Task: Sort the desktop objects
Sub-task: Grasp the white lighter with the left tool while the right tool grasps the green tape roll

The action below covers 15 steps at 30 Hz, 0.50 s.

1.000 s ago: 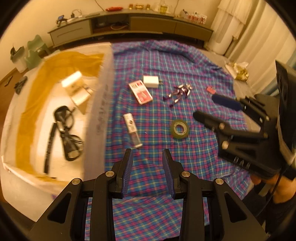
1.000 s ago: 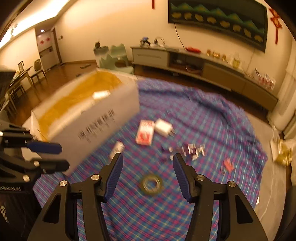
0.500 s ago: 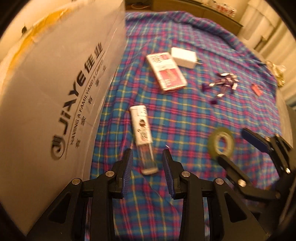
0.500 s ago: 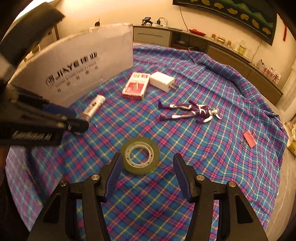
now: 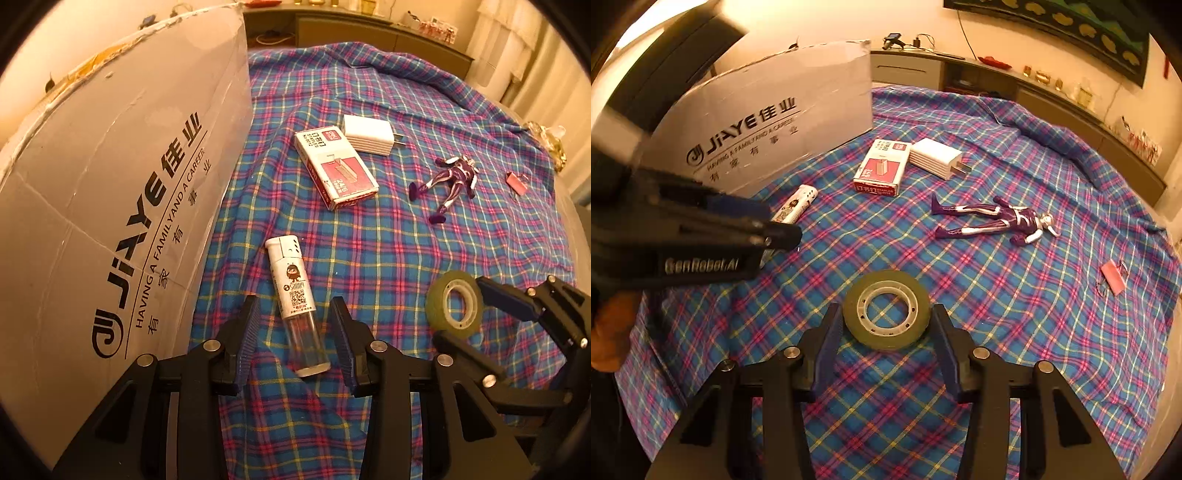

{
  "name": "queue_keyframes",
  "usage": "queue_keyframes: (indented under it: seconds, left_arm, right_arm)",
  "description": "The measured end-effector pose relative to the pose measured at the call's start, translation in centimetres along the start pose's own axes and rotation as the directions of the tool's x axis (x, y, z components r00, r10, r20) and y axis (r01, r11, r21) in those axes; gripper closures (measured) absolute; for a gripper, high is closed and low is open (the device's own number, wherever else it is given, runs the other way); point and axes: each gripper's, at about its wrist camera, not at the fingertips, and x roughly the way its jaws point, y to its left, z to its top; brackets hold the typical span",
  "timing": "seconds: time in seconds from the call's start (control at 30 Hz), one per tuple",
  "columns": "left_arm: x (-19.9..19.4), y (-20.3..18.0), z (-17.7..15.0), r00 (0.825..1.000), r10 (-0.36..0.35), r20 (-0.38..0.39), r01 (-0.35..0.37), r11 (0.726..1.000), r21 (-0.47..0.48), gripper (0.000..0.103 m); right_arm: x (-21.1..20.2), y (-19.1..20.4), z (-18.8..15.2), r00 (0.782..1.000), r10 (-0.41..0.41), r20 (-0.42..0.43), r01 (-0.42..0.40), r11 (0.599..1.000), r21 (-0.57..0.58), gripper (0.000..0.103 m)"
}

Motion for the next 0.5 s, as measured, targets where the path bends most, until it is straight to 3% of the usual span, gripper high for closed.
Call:
queue_keyframes:
  seconds: [0.17,0.23,0.27,0.5]
  left_arm:
    - [0.5,-0.1,0.9,1.000,0.010,-0.001,-0.010,1.000,-0.020,0.062]
    - [0.6,-0.3,1.0,1.000,0.007,0.007,-0.007,1.000,-0.018,0.071]
    - [0.7,-0.5,1.0,1.000,0.004,0.011,-0.004,1.000,-0.013,0.083]
    - [0.3,-1.1,0.6,1.000,-0.026,0.004,0.026,1.000,0.000,0.083]
  right_arm:
    - [-1.0,-0.8,0.0,1.000,0.018,0.022,-0.019,0.998,0.057,0.054]
    - [-1.7,-1.1,0.1,0.999,0.028,0.036,-0.031,0.997,0.077,0.054]
    - [-1.9,-1.1,0.1,0.999,0.029,0.041,-0.032,0.996,0.083,0.054]
    - [-2.9,-1.1,0.2,0.998,0.041,0.058,-0.046,0.995,0.094,0.054]
